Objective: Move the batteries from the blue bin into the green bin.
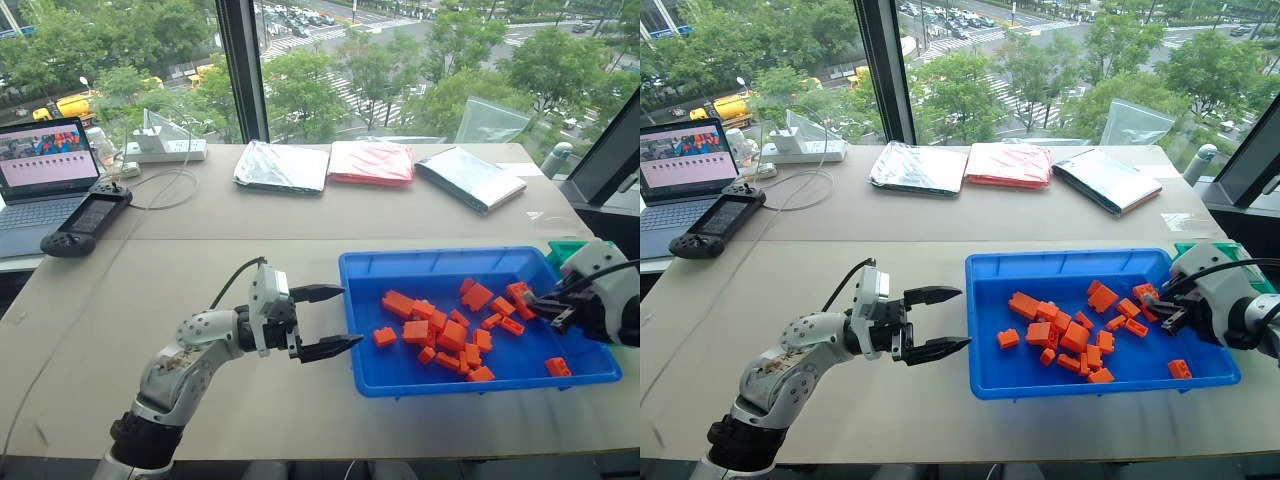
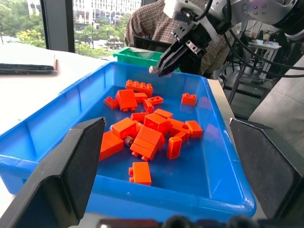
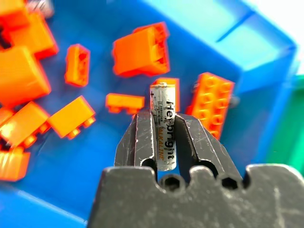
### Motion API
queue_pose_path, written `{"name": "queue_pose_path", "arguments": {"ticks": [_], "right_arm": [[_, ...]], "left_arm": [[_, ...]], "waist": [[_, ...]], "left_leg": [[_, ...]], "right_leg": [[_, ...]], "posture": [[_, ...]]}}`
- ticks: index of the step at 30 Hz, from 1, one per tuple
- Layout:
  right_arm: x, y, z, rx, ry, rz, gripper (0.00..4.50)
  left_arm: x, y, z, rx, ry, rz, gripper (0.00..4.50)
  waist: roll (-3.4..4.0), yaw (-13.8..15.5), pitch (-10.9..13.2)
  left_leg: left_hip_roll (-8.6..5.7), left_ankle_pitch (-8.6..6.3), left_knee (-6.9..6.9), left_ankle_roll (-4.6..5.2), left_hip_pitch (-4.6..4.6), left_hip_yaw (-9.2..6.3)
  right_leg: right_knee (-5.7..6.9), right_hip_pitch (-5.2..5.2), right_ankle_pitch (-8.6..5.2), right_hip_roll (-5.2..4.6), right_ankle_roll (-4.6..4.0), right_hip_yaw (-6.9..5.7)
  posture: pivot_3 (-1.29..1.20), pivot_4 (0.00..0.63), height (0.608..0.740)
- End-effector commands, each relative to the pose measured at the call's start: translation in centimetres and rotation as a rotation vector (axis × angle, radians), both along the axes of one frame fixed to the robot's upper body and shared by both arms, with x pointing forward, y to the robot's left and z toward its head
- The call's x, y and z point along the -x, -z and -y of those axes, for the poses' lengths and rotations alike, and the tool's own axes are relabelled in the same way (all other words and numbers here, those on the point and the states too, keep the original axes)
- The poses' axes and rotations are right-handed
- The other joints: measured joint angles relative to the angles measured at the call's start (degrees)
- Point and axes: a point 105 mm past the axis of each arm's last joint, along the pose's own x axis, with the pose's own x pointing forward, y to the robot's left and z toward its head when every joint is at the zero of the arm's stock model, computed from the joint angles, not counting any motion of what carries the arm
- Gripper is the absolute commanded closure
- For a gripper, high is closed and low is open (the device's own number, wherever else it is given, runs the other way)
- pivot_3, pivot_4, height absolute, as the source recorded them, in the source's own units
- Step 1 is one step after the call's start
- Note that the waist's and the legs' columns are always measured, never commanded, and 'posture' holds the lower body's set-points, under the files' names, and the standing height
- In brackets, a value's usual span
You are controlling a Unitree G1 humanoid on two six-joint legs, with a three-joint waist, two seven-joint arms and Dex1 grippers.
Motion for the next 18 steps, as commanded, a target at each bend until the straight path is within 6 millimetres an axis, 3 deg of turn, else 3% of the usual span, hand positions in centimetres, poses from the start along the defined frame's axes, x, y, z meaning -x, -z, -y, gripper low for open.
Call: {"name": "queue_pose_path", "arguments": {"ticks": [1, 4, 11, 13, 18], "right_arm": [[-0.1, -2.9, 4.4, 0.115, 0.286, 0.163, 4.25], [-0.3, -3.6, 6.0, 0.22, 0.392, 0.211, 4.25], [-1.3, -2.4, 5.8, 0.191, 0.401, 0.22, 4.25], [-1.2, -2.2, 5.9, 0.192, 0.405, 0.222, 3.24], [-1.4, -3.0, 5.6, 0.164, 0.398, 0.276, 1.62]], "left_arm": [[0.6, -1.1, 0.2, 0.02, 0.023, 0.053, 0.0], [0.5, -1.0, 0.2, 0.022, 0.021, 0.05, 0.0], [0.4, -0.9, 0.2, 0.021, 0.022, 0.049, 0.0], [0.4, -0.9, 0.2, 0.021, 0.021, 0.049, 0.0], [0.4, -0.9, 0.2, 0.02, 0.018, 0.05, 0.0]], "waist": [[0.01, -0.01, 0.0], [0.04, 0.08, -0.02], [0.06, -0.54, -0.03], [0.1, -0.6, -0.03], [0.1, -0.62, -0.04]], "left_leg": [[-0.01, 0.0, 0.0, 0.0, -0.01, 0.0], [-0.04, 0.0, -0.02, 0.0, -0.04, 0.0], [0.0, 0.01, -0.06, -0.01, -0.07, 0.02], [-0.02, 0.01, -0.05, -0.01, -0.08, 0.03], [-0.02, 0.01, -0.05, 0.0, -0.08, 0.02]], "right_leg": [[0.0, -0.01, 0.0, -0.01, 0.0, 0.0], [0.01, -0.04, 0.0, -0.02, 0.0, 0.0], [0.02, -0.11, 0.0, 0.01, 0.0, 0.02], [0.02, -0.11, 0.0, -0.01, 0.0, 0.03], [0.02, -0.1, 0.0, -0.01, 0.0, 0.02]], "posture": [[0.0, 0.15, 0.74], [0.0, 0.15, 0.74], [0.0, 0.15, 0.74], [0.0, 0.15, 0.74], [0.0, 0.15, 0.74]]}}
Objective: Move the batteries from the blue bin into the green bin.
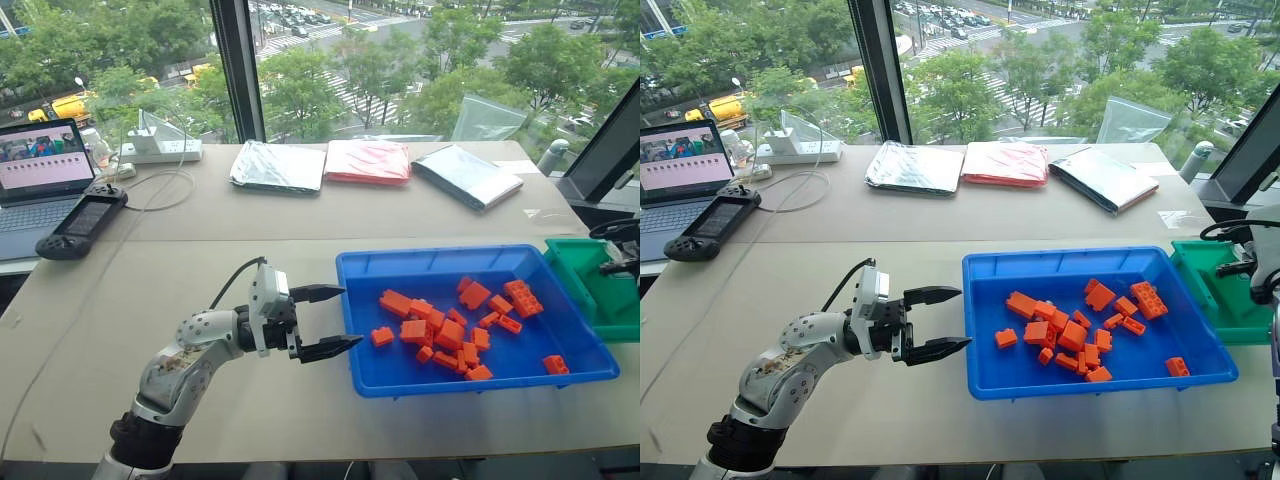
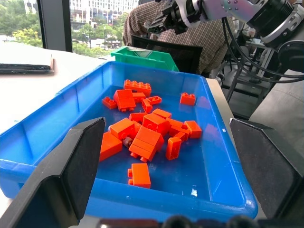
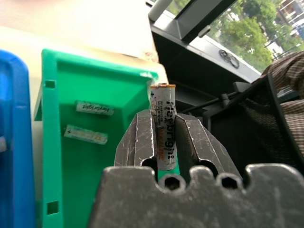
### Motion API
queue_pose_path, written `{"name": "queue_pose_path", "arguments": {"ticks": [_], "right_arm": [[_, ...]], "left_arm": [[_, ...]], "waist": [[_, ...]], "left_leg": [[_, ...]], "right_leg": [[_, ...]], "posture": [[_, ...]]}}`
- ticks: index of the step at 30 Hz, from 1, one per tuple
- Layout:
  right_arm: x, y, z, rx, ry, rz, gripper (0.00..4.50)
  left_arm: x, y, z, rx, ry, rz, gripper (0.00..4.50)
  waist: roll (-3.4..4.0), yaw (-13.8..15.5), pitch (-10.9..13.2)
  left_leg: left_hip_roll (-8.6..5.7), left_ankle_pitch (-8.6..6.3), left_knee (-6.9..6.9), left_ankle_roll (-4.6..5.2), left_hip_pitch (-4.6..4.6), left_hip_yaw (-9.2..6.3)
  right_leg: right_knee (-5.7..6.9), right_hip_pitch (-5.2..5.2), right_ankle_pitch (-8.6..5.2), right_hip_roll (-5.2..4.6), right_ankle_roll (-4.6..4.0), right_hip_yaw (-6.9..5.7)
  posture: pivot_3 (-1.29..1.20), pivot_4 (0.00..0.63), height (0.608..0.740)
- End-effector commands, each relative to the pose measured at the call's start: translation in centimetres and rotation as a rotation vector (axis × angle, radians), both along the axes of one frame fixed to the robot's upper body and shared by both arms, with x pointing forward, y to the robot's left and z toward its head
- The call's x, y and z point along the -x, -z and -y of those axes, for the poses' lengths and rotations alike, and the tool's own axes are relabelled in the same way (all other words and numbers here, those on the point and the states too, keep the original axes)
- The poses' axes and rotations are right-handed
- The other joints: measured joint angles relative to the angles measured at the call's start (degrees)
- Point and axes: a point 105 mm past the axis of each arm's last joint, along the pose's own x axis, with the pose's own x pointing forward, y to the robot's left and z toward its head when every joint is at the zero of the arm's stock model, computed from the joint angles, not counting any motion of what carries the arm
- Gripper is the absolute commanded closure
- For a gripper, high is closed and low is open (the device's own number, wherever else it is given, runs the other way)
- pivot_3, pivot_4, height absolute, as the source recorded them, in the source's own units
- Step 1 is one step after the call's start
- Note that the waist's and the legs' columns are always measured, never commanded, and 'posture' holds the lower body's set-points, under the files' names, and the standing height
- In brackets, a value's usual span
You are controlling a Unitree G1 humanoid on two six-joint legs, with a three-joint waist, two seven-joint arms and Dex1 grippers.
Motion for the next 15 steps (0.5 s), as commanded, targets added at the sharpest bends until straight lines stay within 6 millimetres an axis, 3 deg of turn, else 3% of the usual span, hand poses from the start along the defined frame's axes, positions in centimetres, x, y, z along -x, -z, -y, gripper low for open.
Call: {"name": "queue_pose_path", "arguments": {"ticks": [1, 5, 8, 10, 12, 15], "right_arm": [[-0.1, -3.0, -0.2, 0.041, -0.011, 0.119, 1.33], [-0.7, -4.0, -1.5, 0.02, -0.081, 0.174, 0.02], [-1.4, -4.4, -4.6, -0.091, -0.259, 0.207, 0.02], [-1.1, -3.4, -7.9, -0.16, -0.445, 0.118, 0.02], [0.7, -1.0, -12.0, -0.219, -0.68, -0.085, 0.02], [4.4, 0.9, -16.0, -0.177, -0.946, -0.29, 0.02]], "left_arm": [[0.4, -0.9, 0.1, 0.02, 0.016, 0.048, 0.0], [0.4, -0.9, 0.2, 0.022, 0.016, 0.048, 0.0], [0.4, -0.9, 0.2, 0.022, 0.015, 0.048, 0.0], [0.4, -0.9, 0.1, 0.021, 0.014, 0.048, 0.0], [0.3, -0.9, 0.1, 0.021, 0.013, 0.047, 0.0], [0.4, -0.9, 0.2, 0.023, 0.01, 0.047, 0.0]], "waist": [[0.0, -0.04, 0.0], [0.01, -0.12, 0.0], [0.01, -0.17, 0.0], [0.01, -0.17, 0.0], [0.07, 0.13, 0.0], [0.07, 0.63, 0.0]], "left_leg": [[0.0, 0.0, 0.0, 0.0, 0.0, 0.0], [0.01, 0.0, 0.0, 0.0, 0.01, 0.0], [0.02, 0.0, -0.01, 0.0, 0.01, 0.0], [0.03, 0.0, 0.0, 0.0, 0.01, 0.0], [0.03, 0.0, -0.02, 0.01, 0.0, -0.03], [0.07, -0.03, 0.01, 0.05, -0.04, -0.12]], "right_leg": [[0.0, 0.0, 0.0, 0.0, 0.0, 0.0], [0.0, 0.0, 0.0, 0.01, 0.0, 0.0], [0.01, 0.0, 0.0, 0.02, 0.0, 0.0], [0.01, 0.0, 0.0, 0.03, 0.0, 0.01], [0.0, -0.01, 0.0, 0.02, 0.0, 0.0], [-0.07, 0.06, 0.0, 0.07, 0.0, -0.09]], "posture": [[0.0, 0.15, 0.74], [0.0, 0.15, 0.74], [0.0, 0.15, 0.74], [0.0, 0.15, 0.74], [0.0, 0.15, 0.74], [0.0, 0.15, 0.74]]}}
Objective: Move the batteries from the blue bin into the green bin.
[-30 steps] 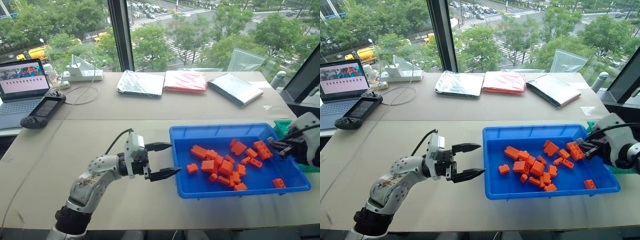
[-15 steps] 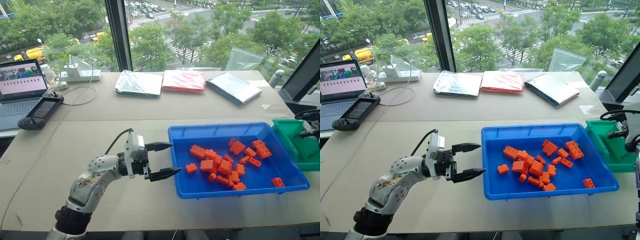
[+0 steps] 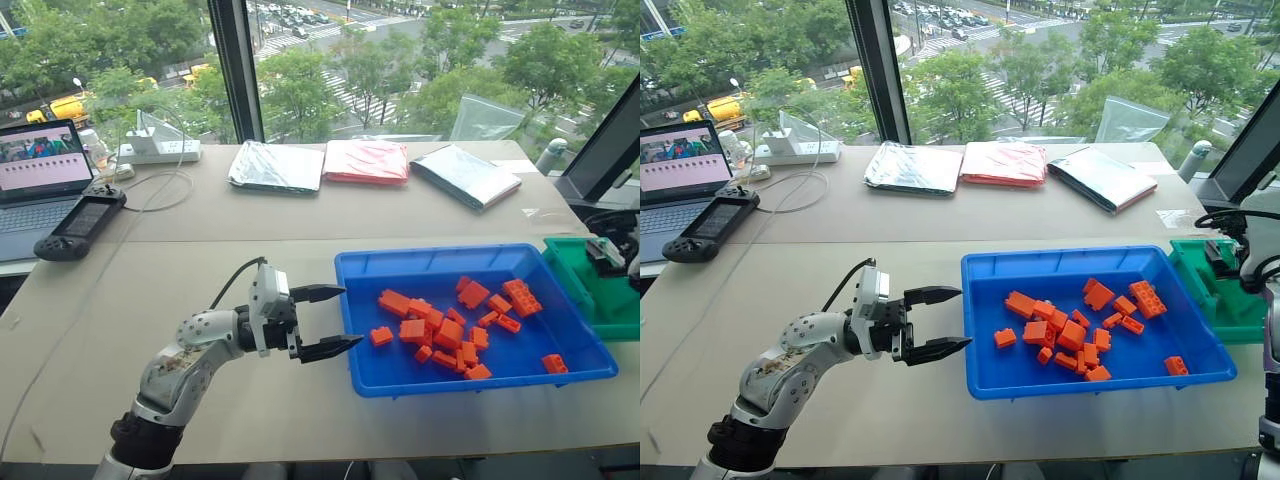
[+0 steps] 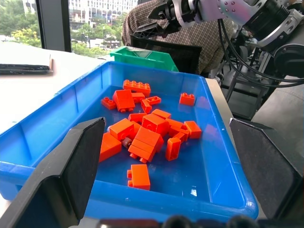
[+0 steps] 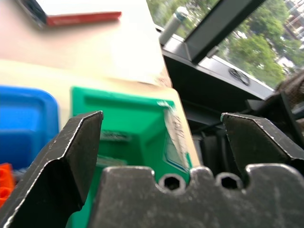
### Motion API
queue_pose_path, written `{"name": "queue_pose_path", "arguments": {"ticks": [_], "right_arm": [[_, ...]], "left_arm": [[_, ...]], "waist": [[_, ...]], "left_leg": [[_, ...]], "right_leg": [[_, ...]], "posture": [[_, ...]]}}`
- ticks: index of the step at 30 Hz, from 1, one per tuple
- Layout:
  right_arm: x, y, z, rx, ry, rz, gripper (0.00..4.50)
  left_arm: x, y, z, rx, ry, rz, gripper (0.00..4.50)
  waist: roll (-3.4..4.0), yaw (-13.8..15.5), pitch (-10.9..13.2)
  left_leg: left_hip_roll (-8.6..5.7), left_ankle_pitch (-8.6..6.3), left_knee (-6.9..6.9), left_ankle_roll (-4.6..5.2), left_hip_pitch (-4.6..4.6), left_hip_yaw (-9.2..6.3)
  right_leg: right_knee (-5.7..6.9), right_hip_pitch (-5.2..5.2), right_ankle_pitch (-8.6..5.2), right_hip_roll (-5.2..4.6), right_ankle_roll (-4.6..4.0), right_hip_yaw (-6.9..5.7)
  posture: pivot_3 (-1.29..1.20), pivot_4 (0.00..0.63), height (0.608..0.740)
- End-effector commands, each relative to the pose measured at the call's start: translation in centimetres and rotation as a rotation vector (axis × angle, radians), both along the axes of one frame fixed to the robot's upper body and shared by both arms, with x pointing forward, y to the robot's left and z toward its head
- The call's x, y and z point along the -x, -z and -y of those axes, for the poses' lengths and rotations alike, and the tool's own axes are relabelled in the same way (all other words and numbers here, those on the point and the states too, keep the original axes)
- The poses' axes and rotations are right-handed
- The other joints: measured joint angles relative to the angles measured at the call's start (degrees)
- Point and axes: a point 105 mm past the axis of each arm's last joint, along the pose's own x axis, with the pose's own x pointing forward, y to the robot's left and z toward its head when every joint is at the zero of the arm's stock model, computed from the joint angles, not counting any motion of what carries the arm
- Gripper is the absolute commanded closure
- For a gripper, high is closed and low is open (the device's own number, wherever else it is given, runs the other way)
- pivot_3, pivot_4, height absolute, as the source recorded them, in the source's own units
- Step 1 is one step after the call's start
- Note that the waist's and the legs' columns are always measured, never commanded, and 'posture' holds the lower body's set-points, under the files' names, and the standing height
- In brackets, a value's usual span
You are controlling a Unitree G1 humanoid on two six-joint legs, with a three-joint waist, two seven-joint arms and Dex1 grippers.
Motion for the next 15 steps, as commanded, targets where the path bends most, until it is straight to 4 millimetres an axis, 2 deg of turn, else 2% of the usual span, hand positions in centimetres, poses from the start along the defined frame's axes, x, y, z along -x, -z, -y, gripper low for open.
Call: {"name": "queue_pose_path", "arguments": {"ticks": [1, 4, 8, 15], "right_arm": [[4.5, 1.1, -5.2, 0.065, -0.367, -0.166, 0.02], [5.6, 2.1, -6.1, 0.085, -0.438, -0.222, 0.02], [5.8, 3.2, -7.5, 0.099, -0.498, -0.237, 0.02], [4.3, 5.6, -7.5, 0.146, -0.453, -0.248, 0.02]], "left_arm": [[0.5, -0.9, 0.2, 0.025, 0.013, 0.045, 0.0], [0.6, -1.0, 0.2, 0.025, 0.011, 0.044, 0.0], [0.7, -1.0, 0.2, 0.023, 0.012, 0.044, 0.0], [0.6, -0.8, 0.0, 0.02, 0.008, 0.042, 0.0]], "waist": [[0.01, 0.41, 0.0], [-0.01, 0.46, 0.01], [-0.04, 0.3, 0.03], [-0.04, 0.31, 0.03]], "left_leg": [[-0.01, -0.02, -0.02, 0.03, -0.01, -0.01], [-0.05, -0.04, 0.07, 0.07, -0.01, 0.04], [-0.04, -0.03, 0.1, 0.05, 0.1, 0.06], [-0.05, -0.01, 0.09, 0.02, 0.1, 0.05]], "right_leg": [[-0.02, 0.0, -0.01, -0.08, 0.02, -0.01], [-0.09, 0.06, 0.0, -0.08, 0.06, 0.02], [-0.03, 0.11, 0.01, -0.06, 0.08, 0.05], [0.01, 0.09, 0.01, -0.05, 0.07, 0.05]], "posture": [[0.0, 0.15, 0.74], [0.0, 0.15, 0.74], [0.0, 0.15, 0.74], [0.0, 0.15, 0.74]]}}
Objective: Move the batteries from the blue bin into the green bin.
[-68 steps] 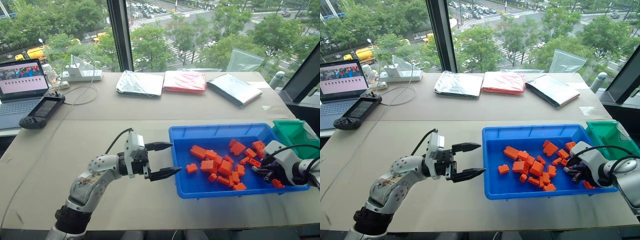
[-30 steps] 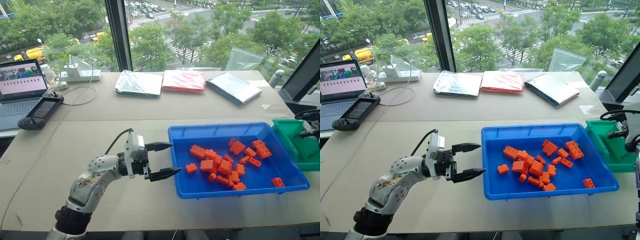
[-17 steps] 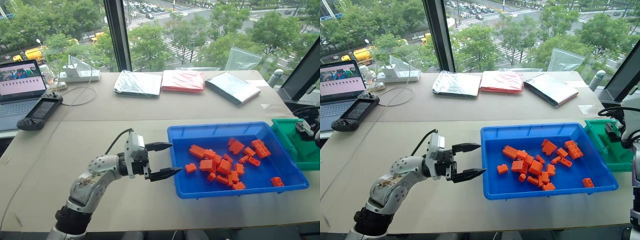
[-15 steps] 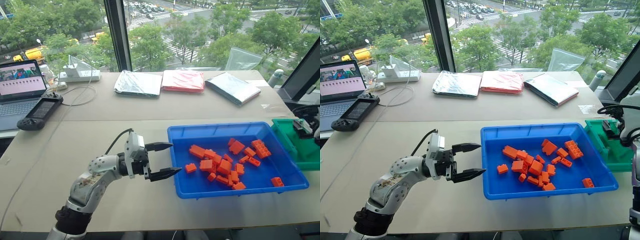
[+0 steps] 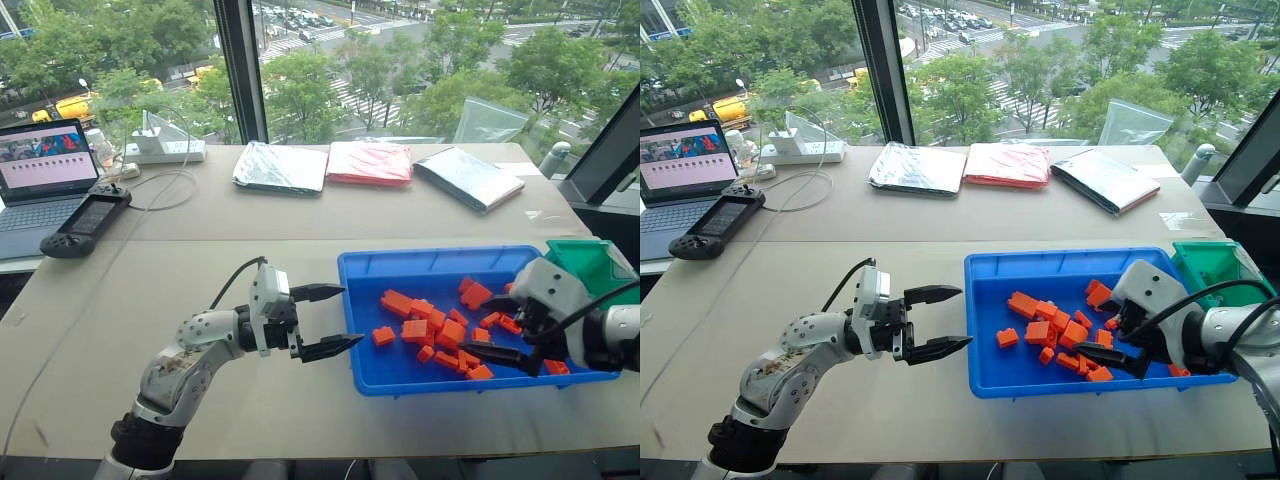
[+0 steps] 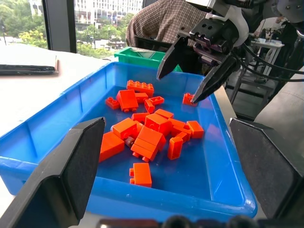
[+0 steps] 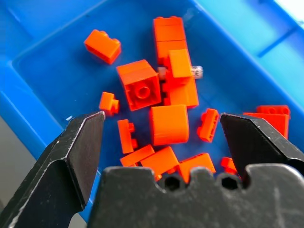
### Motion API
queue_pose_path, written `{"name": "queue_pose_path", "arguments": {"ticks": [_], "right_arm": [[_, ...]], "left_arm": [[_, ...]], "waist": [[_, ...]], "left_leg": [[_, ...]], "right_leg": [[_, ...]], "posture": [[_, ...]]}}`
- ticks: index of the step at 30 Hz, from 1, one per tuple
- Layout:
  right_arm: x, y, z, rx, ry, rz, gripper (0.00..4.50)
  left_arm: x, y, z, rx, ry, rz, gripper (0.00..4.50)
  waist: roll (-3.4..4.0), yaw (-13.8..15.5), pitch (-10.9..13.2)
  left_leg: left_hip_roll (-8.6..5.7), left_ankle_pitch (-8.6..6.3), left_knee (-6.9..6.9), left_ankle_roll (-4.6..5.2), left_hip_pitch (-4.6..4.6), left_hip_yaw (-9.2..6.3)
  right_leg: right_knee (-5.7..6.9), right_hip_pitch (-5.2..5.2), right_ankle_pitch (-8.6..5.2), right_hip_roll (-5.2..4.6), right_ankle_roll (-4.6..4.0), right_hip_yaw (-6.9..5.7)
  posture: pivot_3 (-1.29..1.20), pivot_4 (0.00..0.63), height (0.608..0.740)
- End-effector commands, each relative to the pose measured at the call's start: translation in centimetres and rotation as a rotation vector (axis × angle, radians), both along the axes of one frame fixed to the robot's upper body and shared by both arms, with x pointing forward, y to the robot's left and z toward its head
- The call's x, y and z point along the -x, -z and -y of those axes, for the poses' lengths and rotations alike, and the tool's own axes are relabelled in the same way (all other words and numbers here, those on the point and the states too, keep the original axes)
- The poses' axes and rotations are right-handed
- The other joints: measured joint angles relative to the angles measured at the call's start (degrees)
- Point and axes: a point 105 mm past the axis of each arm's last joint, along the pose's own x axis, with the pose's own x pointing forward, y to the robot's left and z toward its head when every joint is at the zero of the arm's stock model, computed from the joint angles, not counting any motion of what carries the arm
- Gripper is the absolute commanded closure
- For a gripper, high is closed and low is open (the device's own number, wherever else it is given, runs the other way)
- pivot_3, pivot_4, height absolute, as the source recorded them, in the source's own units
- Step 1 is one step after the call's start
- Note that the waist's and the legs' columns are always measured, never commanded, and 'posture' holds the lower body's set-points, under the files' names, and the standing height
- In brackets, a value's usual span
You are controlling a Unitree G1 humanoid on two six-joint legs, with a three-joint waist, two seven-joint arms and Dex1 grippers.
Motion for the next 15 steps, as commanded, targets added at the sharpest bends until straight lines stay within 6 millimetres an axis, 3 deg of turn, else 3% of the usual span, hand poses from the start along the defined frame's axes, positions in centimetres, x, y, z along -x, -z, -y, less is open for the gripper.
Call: {"name": "queue_pose_path", "arguments": {"ticks": [1, 5, 15], "right_arm": [[-0.9, 0.3, 0.0, 0.039, 0.0, 0.05, 0.02], [-1.7, 1.1, 0.5, 0.049, 0.048, 0.051, 0.02], [-2.1, 2.1, -0.3, 0.032, 0.036, 0.03, 0.02]], "left_arm": [[0.4, -0.5, -0.1, 0.017, 0.013, 0.032, 0.0], [0.4, -0.2, -0.4, 0.012, 0.009, 0.031, 0.0], [0.6, -0.3, -0.2, 0.011, 0.009, 0.033, 0.0]], "waist": [[0.0, 0.16, 0.0], [0.0, 0.17, 0.0], [0.0, 0.14, 0.0]], "left_leg": [[-0.03, 0.0, -0.01, 0.0, -0.02, -0.01], [-0.02, 0.0, -0.01, 0.0, -0.02, -0.01], [-0.02, 0.0, -0.02, 0.0, -0.02, -0.01]], "right_leg": [[0.0, -0.02, 0.0, -0.03, 0.0, -0.01], [-0.01, -0.03, 0.0, -0.02, 0.0, -0.01], [-0.01, -0.03, 0.0, -0.02, 0.0, -0.01]], "posture": [[0.0, 0.15, 0.74], [0.0, 0.15, 0.74], [0.0, 0.15, 0.74]]}}
